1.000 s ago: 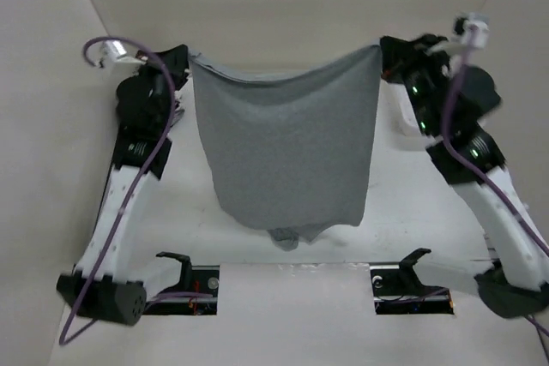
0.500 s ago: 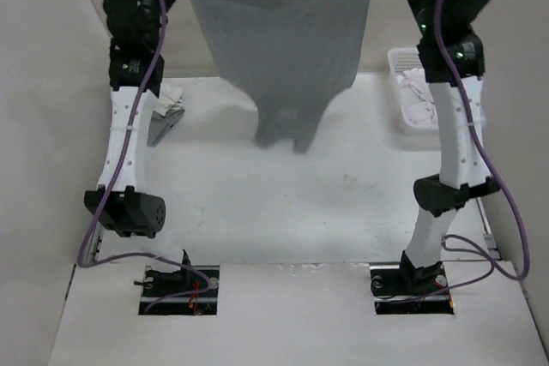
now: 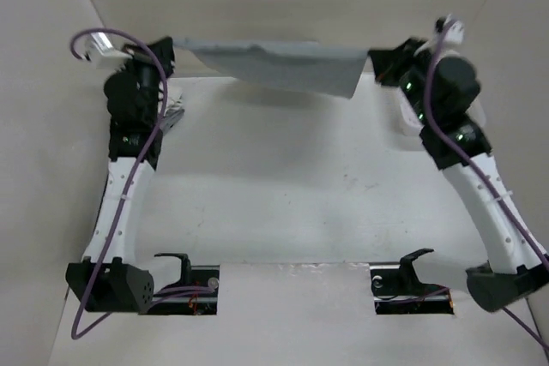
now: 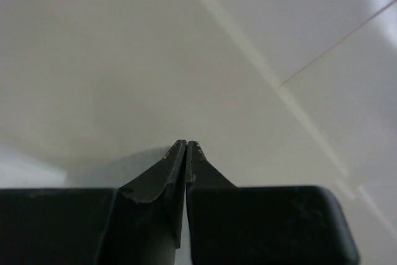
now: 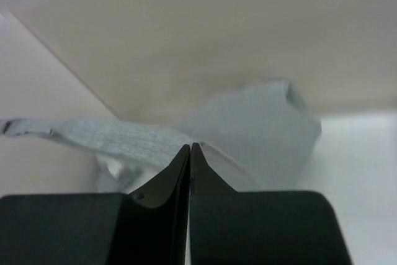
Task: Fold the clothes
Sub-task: Flatten the tank top out, then fold the tank top
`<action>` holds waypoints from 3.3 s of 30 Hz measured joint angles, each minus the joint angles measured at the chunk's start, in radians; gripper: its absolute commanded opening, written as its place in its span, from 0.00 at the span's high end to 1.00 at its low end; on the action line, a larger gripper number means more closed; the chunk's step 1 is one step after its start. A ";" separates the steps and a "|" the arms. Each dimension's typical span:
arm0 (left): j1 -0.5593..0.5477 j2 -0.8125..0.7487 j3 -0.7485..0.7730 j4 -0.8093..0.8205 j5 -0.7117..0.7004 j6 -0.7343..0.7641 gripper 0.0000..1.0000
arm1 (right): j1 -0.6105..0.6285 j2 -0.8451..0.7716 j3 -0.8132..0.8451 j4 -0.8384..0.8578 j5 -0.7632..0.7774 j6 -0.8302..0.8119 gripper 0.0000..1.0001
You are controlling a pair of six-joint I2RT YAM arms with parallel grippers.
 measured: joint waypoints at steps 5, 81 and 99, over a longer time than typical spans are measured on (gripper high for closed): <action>-0.051 -0.274 -0.525 -0.090 -0.016 0.007 1.00 | 0.172 -0.319 -0.659 0.002 0.091 0.045 1.00; -0.017 0.330 -0.879 0.312 -0.017 -0.161 0.71 | 0.072 0.203 -1.107 0.547 0.069 0.449 0.54; -0.006 0.390 -0.867 0.360 -0.022 -0.194 0.98 | 0.072 0.251 -1.136 0.595 0.050 0.531 0.65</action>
